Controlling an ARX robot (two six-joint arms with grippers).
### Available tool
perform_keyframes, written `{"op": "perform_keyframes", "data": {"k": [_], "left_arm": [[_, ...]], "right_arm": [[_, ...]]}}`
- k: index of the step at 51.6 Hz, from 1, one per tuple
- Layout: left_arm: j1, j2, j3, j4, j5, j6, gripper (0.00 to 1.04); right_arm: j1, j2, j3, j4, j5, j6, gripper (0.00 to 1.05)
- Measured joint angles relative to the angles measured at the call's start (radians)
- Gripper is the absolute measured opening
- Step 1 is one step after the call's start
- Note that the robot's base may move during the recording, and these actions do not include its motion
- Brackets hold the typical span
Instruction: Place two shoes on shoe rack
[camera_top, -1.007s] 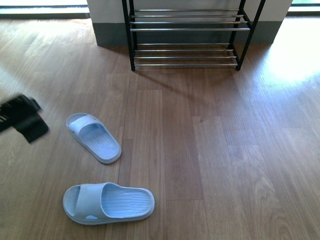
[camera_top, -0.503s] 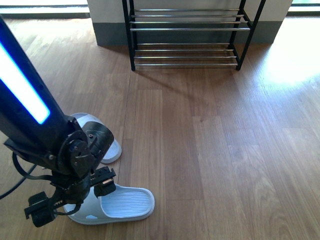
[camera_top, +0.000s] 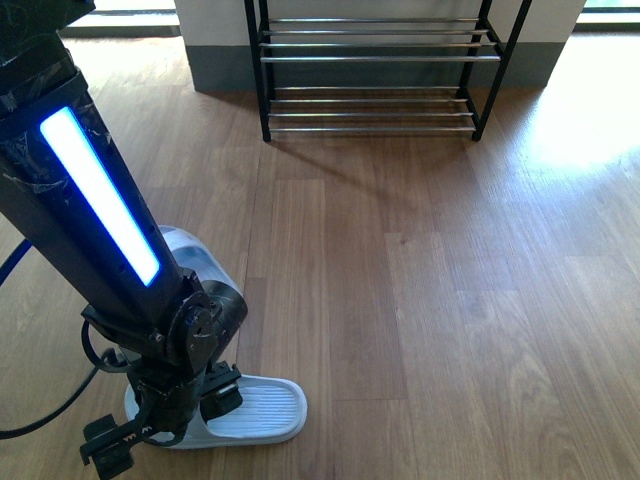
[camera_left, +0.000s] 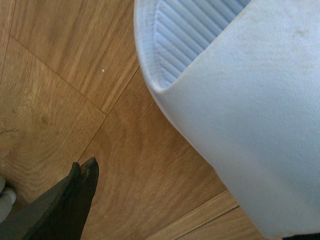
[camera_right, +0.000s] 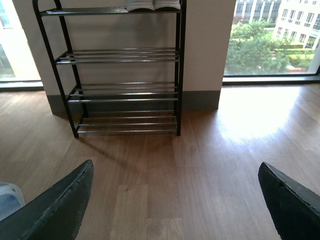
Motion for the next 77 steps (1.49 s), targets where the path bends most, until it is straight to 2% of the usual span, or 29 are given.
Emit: {"op": "perform_keyframes", "data": {"k": [2,9,22,33,35,41,50,59,61,63,66,67,71,77], "left_arm": [[0.000,0.003,0.002,-0.007,-0.001,0.010,0.94],[0.000,0.015,0.013,-0.039,-0.001,0.027,0.76],[0.011,0.031,0.082,-0.134,0.006,0.061,0.37],[0.005,0.027,0.089,-0.134,-0.020,0.072,0.10],[0.005,0.010,0.069,-0.115,-0.034,0.076,0.03],[0.005,-0.070,-0.004,0.025,-0.054,0.091,0.02],[-0.003,-0.103,-0.092,0.315,-0.195,0.173,0.02],[-0.008,-0.110,-0.201,0.679,-0.354,0.415,0.02],[0.025,-0.206,-0.288,0.598,-0.274,0.486,0.02],[0.090,-0.397,-0.461,0.461,-0.215,0.571,0.02],[0.176,-0.665,-0.648,0.351,-0.219,0.631,0.02],[0.218,-0.801,-0.711,0.342,-0.231,0.661,0.02],[0.264,-1.075,-0.768,0.338,-0.268,0.709,0.02],[0.267,-1.395,-0.785,0.357,-0.297,0.775,0.02]], "right_arm": [[0.000,0.000,0.000,0.000,0.000,0.000,0.96],[0.000,0.000,0.000,0.000,0.000,0.000,0.96],[0.000,0.000,0.000,0.000,0.000,0.000,0.96],[0.000,0.000,0.000,0.000,0.000,0.000,0.96],[0.000,0.000,0.000,0.000,0.000,0.000,0.96],[0.000,0.000,0.000,0.000,0.000,0.000,0.96],[0.000,0.000,0.000,0.000,0.000,0.000,0.96],[0.000,0.000,0.000,0.000,0.000,0.000,0.96],[0.000,0.000,0.000,0.000,-0.002,0.000,0.96],[0.000,0.000,0.000,0.000,-0.001,0.000,0.96],[0.000,-0.001,0.000,0.000,0.002,0.000,0.96],[0.000,-0.001,0.000,0.000,0.003,0.000,0.96],[0.000,-0.001,0.000,0.000,0.001,0.000,0.96],[0.000,0.000,0.000,0.000,-0.004,0.000,0.96]]}}
